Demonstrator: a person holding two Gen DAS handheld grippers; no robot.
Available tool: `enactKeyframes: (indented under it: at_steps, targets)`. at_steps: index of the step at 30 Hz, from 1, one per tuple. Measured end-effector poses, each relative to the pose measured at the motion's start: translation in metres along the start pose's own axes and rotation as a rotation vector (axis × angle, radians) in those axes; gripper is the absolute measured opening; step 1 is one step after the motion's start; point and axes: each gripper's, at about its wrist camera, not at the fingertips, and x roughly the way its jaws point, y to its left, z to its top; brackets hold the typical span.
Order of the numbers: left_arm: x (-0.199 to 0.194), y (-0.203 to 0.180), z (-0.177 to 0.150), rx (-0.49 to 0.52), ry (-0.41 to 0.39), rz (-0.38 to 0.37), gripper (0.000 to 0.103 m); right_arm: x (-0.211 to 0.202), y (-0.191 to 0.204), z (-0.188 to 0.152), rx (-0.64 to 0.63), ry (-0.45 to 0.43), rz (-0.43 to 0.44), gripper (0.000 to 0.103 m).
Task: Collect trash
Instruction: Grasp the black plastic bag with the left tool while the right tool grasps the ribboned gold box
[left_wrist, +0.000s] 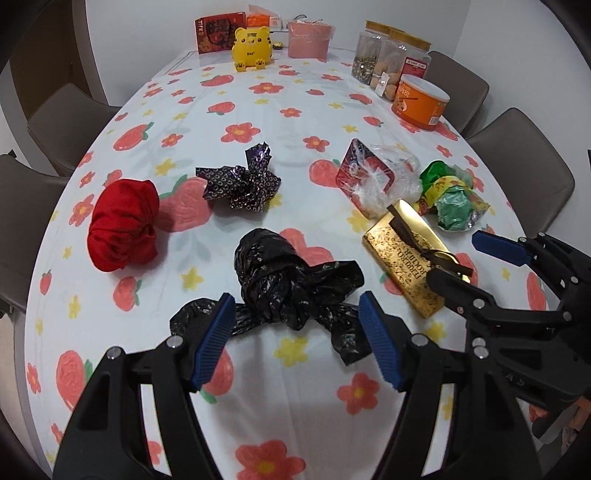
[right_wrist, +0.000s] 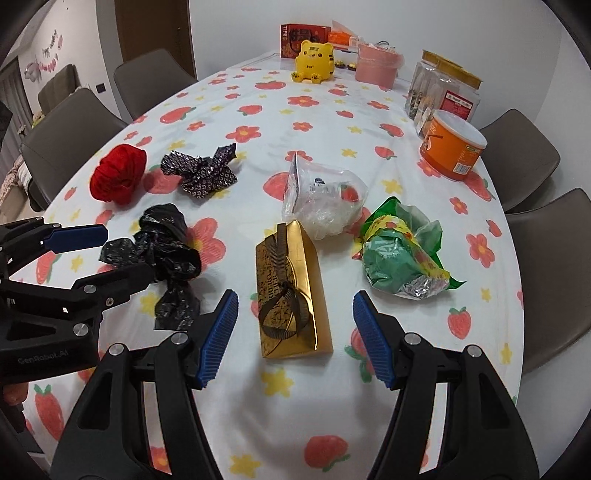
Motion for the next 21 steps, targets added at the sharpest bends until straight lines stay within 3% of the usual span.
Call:
enactKeyframes:
  at_steps: [11,15,18,21]
  targets:
    - [0.048,0.01,-0.001,-0.004,0.08,0.024,0.069,0.044,0.007,-0.006,-0.035,0.075,0.029,0.063]
    - [0.049,0.007,0.001,0.02,0.074,0.025,0.056,0.047,0.008,-0.005,-0.037,0.079,0.049,0.052]
    - [0.048,0.009,0.003,0.012,0.072,0.009,0.045,0.048,0.009,-0.004,-0.042,0.076,0.052,0.052]
    - [0.045,0.01,0.004,0.006,0.061,0.0,0.04,0.047,0.009,-0.004,-0.039,0.076,0.061,0.051]
